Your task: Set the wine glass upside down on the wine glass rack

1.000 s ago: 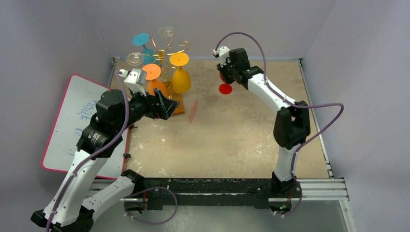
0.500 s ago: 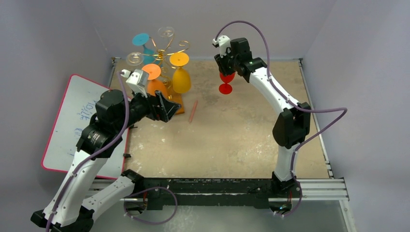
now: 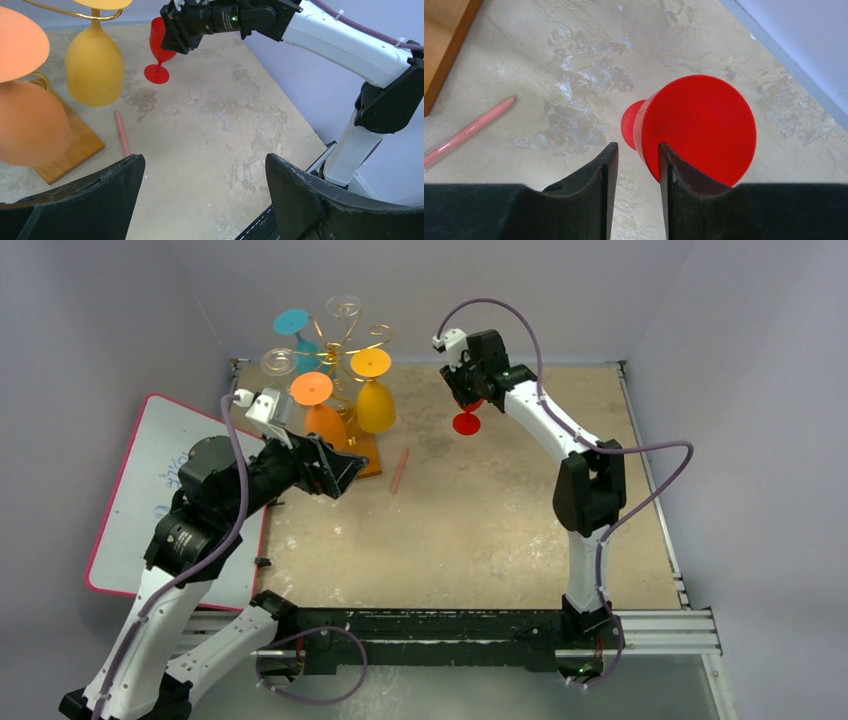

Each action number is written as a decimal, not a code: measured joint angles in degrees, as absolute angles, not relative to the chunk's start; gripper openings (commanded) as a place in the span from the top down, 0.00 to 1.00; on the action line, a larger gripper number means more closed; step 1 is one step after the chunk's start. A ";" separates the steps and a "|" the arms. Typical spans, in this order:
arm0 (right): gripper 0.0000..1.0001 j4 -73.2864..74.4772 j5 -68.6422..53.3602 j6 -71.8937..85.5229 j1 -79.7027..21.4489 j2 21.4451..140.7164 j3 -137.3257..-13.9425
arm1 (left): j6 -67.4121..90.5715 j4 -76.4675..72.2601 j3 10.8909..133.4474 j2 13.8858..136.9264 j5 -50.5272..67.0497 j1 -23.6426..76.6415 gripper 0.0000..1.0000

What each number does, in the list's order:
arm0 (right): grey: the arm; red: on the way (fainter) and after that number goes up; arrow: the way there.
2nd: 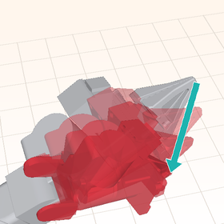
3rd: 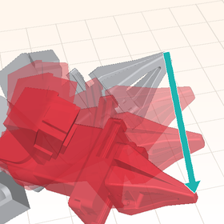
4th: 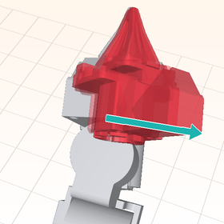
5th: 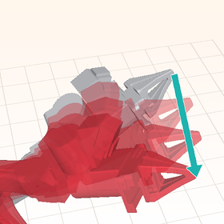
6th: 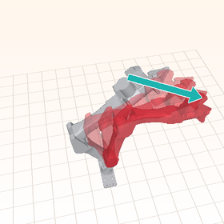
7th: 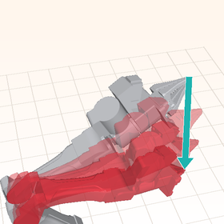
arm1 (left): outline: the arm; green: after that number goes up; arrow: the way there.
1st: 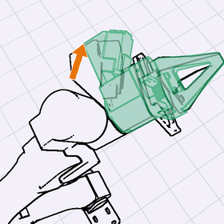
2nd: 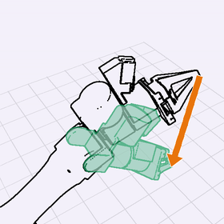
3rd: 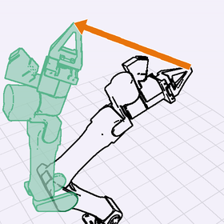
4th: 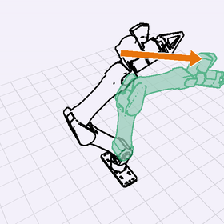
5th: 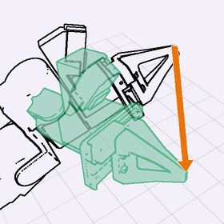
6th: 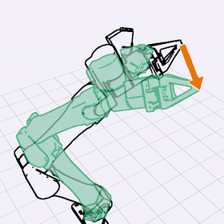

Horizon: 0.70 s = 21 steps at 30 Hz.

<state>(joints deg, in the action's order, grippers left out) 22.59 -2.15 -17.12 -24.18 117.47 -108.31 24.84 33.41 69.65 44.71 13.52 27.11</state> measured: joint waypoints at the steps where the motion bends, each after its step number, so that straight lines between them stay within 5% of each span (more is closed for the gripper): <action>1: 0.67 22.59 -2.35 -17.26 -24.18 117.67 -108.31 | 24.84 33.39 69.65 44.49 13.52 27.11 0.11; 5: 0.71 22.81 -2.52 -17.72 -24.03 117.93 -108.31 | 24.34 33.36 69.67 43.97 13.50 27.11 0.11; 12: 0.98 23.33 -2.55 -17.61 -24.03 118.58 -109.60 | 23.53 33.39 70.19 43.33 13.26 27.11 0.14; 21: 1.00 24.45 -3.79 -15.20 -24.03 116.77 -108.71 | 21.26 33.04 70.19 41.32 13.96 27.11 0.14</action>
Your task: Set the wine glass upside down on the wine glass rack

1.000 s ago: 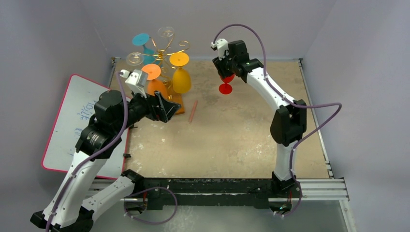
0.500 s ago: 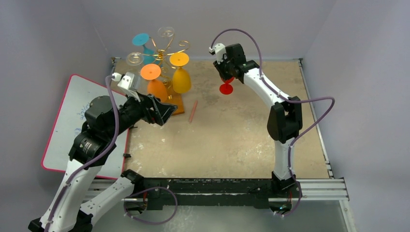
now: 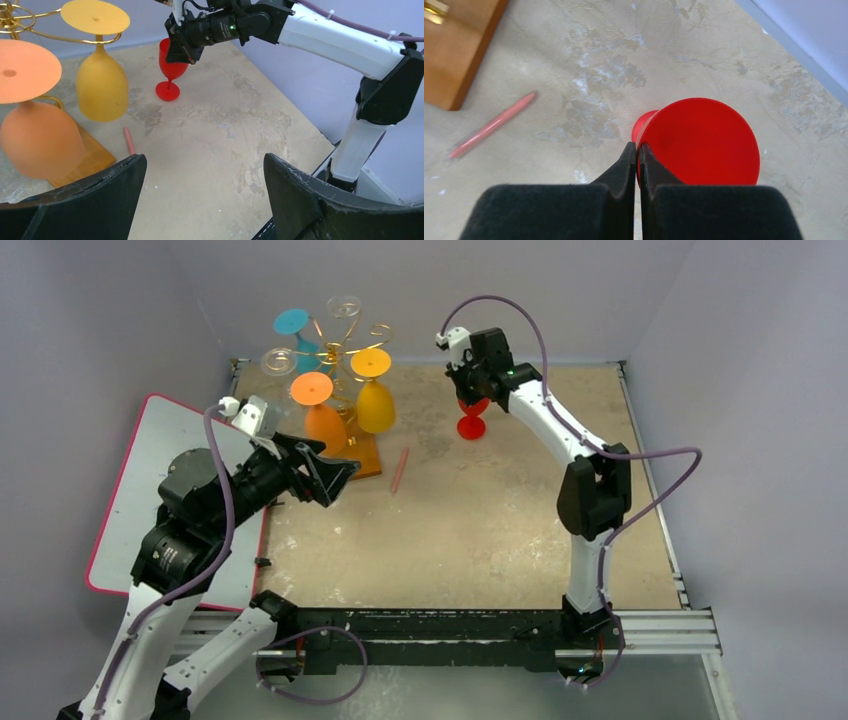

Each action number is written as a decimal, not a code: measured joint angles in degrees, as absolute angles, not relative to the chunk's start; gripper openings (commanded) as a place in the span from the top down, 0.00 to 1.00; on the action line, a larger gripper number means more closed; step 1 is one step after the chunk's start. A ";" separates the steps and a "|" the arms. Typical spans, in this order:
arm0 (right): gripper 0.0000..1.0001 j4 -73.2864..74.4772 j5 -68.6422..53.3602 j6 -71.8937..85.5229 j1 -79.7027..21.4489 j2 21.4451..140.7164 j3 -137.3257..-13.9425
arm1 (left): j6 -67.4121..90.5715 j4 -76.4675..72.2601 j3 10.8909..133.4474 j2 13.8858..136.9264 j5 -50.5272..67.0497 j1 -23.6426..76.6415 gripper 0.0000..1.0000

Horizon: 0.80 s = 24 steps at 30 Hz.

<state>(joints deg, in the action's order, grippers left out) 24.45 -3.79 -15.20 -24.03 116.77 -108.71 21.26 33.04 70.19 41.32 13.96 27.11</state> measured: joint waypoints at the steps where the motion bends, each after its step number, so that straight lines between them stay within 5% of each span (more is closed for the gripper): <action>1: 1.00 24.62 -4.36 -14.66 -24.03 115.74 -108.05 | 20.71 33.01 70.19 41.19 14.17 27.11 0.14; 24: 1.00 27.33 -28.86 -1.85 -26.48 82.74 -83.00 | -1.02 24.84 59.20 33.52 27.20 27.11 0.17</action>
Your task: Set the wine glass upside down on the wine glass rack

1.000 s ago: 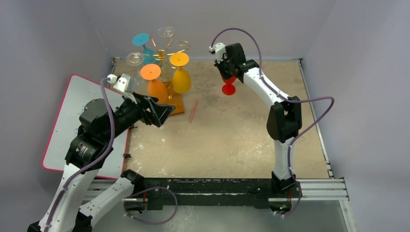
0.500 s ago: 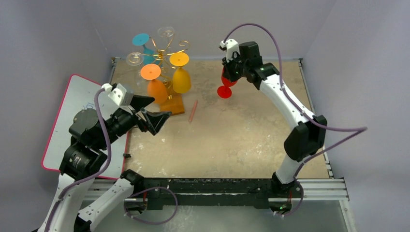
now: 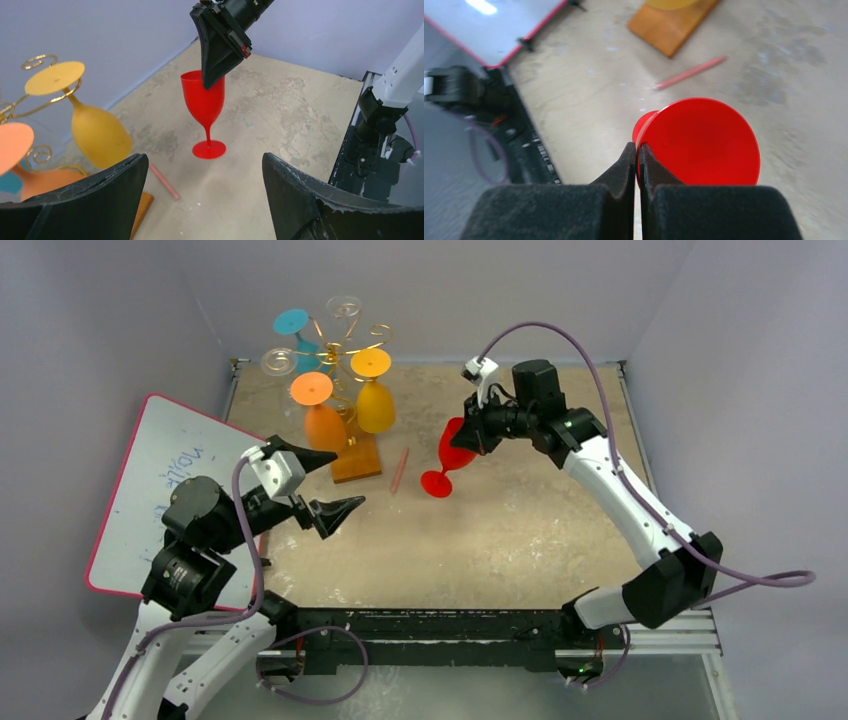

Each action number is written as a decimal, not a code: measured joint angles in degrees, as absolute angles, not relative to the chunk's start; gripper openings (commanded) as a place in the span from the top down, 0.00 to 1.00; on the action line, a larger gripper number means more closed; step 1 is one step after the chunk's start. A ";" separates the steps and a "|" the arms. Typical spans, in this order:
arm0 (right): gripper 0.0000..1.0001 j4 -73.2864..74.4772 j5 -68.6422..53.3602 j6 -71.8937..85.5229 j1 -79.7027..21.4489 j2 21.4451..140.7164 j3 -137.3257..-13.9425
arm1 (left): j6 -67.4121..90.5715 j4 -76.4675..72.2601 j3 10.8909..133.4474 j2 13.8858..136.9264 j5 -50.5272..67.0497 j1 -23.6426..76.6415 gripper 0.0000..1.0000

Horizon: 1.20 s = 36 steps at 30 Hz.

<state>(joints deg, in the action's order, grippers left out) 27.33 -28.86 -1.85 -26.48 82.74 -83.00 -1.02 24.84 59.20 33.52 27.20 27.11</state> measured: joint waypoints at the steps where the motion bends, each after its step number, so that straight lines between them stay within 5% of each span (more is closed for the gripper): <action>1: 1.00 27.14 -31.24 -1.17 -26.63 81.62 -82.00 | -2.42 24.62 59.22 33.43 28.21 27.11 0.17; 19: 1.00 5.28 -64.64 16.82 -27.00 67.00 -70.35 | -21.30 29.02 54.61 34.30 43.90 27.11 0.24; 36: 1.00 -27.73 -70.08 44.86 -27.40 65.69 -62.24 | -27.18 35.18 55.48 35.03 53.41 27.11 0.29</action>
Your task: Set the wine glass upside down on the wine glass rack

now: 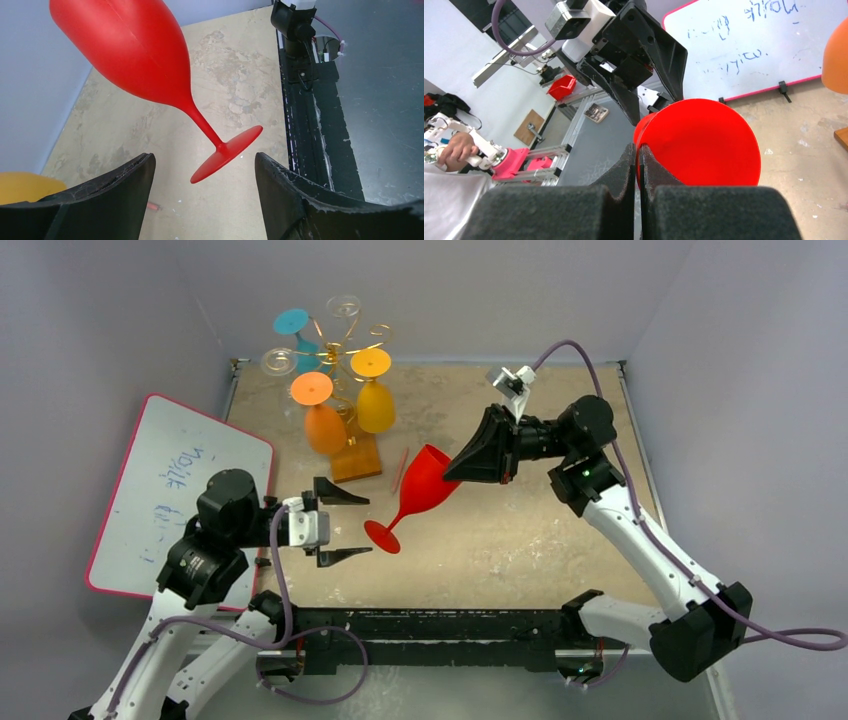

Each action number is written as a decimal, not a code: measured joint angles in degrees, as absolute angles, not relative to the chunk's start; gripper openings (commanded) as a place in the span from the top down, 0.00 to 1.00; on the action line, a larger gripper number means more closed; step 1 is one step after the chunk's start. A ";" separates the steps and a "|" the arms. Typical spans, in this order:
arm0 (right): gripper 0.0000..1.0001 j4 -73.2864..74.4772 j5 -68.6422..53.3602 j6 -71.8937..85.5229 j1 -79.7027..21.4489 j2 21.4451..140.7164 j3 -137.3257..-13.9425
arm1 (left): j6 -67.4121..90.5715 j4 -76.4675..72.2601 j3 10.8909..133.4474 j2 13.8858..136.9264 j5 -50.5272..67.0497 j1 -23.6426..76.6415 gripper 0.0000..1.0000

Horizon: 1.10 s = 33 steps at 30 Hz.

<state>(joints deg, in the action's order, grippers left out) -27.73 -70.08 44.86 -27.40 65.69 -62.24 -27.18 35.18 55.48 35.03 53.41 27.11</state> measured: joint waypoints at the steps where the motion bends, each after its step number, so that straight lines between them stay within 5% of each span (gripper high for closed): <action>1: 1.00 -28.75 -70.15 45.76 -27.44 65.84 -62.22 | -27.20 35.14 55.48 34.98 53.67 27.11 0.30; 18: 1.00 -42.92 -70.63 56.25 -28.88 68.97 -62.22 | -36.80 42.98 56.80 37.98 55.33 27.11 0.60; 27: 1.00 -42.89 -71.44 56.71 -29.23 69.93 -62.08 | -42.06 48.16 58.92 40.95 56.86 27.11 1.00; 33: 0.63 -34.39 -67.90 50.94 -29.15 70.11 -62.63 | -42.98 50.76 60.03 41.08 57.28 27.18 1.00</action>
<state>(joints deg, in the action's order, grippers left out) -34.39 -67.90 50.94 -29.15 70.11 -62.63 -42.98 50.76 60.03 41.08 57.28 27.18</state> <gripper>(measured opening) 0.188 0.033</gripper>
